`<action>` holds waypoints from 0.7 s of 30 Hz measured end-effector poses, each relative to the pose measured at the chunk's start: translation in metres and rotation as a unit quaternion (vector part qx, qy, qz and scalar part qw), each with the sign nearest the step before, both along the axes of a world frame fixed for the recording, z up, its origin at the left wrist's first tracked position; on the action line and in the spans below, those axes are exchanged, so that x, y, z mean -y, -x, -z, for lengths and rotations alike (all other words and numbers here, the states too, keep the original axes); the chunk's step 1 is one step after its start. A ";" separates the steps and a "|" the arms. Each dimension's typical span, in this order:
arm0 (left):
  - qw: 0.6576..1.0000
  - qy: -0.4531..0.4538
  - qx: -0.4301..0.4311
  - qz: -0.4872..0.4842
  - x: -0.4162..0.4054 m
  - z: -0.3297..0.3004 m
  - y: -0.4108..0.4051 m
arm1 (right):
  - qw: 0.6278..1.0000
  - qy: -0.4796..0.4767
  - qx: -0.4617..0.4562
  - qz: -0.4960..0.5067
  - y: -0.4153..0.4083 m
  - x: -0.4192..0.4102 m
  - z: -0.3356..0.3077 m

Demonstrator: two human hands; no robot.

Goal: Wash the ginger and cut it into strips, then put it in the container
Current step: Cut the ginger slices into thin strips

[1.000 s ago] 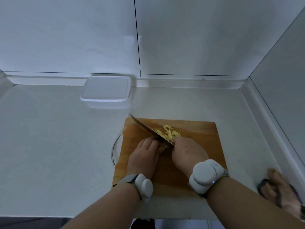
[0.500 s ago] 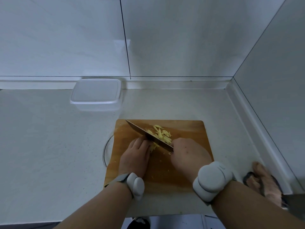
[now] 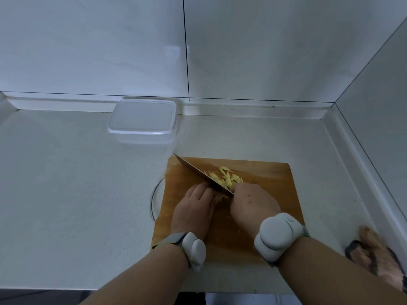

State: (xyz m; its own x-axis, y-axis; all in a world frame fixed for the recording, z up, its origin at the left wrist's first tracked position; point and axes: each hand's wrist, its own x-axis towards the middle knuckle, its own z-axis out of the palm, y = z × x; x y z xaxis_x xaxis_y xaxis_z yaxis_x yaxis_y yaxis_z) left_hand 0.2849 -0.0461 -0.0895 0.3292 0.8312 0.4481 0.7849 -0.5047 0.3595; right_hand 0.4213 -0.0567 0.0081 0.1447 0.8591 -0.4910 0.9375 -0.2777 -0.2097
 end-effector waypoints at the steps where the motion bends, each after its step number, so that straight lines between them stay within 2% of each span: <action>1: 1.000 -0.004 0.000 0.001 0.000 0.000 0.000 | 1.000 -0.003 -0.006 0.001 0.002 -0.002 0.003; 8: 1.000 0.015 -0.022 -0.011 0.000 0.000 0.000 | 0.999 -0.029 -0.027 -0.008 0.005 -0.006 0.007; 16: 1.000 0.027 0.000 0.001 0.000 -0.001 0.001 | 0.999 0.012 -0.034 0.033 -0.016 0.014 0.002; 21: 0.999 0.035 -0.010 -0.010 0.001 -0.001 0.002 | 0.999 -0.027 -0.023 0.041 -0.018 0.027 -0.012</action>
State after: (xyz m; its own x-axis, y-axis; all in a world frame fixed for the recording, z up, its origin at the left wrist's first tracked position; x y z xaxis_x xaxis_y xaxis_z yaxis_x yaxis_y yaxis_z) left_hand 0.2833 -0.0470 -0.0889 0.3210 0.8668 0.3816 0.8021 -0.4630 0.3771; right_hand 0.4393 -0.0837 0.0204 0.1928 0.8712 -0.4514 0.9012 -0.3392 -0.2698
